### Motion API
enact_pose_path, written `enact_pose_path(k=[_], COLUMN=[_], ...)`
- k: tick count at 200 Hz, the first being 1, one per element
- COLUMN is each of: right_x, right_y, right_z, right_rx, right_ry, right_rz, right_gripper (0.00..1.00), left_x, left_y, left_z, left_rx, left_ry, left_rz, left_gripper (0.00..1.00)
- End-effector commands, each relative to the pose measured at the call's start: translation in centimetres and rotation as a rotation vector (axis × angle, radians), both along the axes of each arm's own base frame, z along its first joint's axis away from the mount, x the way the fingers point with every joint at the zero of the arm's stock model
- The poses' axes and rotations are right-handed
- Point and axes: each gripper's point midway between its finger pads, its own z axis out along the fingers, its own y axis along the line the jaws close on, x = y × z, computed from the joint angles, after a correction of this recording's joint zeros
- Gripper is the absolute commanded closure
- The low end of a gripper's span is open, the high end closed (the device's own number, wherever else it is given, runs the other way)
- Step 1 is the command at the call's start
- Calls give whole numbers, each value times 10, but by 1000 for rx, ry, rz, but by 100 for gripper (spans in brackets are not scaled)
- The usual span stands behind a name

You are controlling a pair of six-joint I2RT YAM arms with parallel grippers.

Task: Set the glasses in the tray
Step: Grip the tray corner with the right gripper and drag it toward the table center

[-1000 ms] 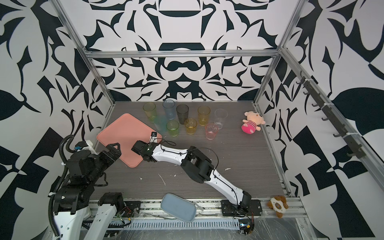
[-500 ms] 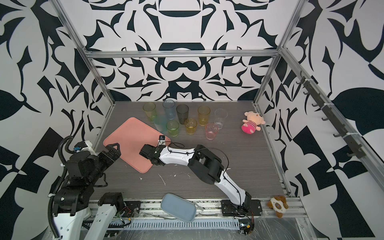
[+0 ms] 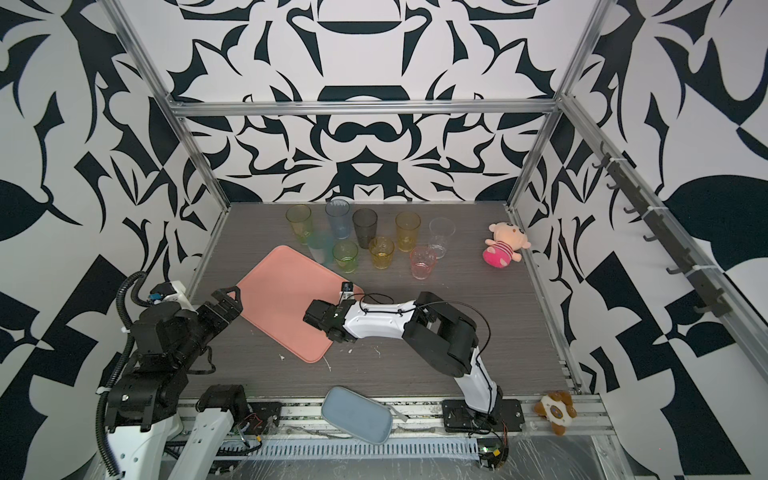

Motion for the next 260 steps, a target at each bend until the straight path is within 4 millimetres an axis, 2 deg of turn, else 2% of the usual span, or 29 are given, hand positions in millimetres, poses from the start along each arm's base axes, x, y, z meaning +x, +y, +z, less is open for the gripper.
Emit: enact_pose_path(k=[1, 18, 76, 124, 188, 238, 260], right_x=[-10, -15, -29, -35, -33, -27, -26], right_y=[-30, -45, -90, -142, -202, -227, -213], right_z=[-2, -5, -11, -19, -10, -9, -11], right_rx=[-56, -72, -35, -67, -117, -83, 30], right_ry=[33, 43, 66, 97, 87, 113, 129], right_rz=[-33, -45, -75, -125, -84, -16, 40], right_gripper=[82, 85, 88, 92, 100, 100, 100], left_x=[-3, -3, -1, 5, 10, 15, 16], left_y=[-3, -3, -6, -8, -11, -14, -15], left_z=[1, 1, -5, 1, -5, -6, -7], left_rx=[-4, -5, -28, -34, -58, -75, -80], left_ry=[10, 9, 17, -6, -3, -2, 0], left_rz=[-16, -16, -26, -33, -38, -50, -50], left_gripper=[1, 1, 1, 1, 0, 1, 1])
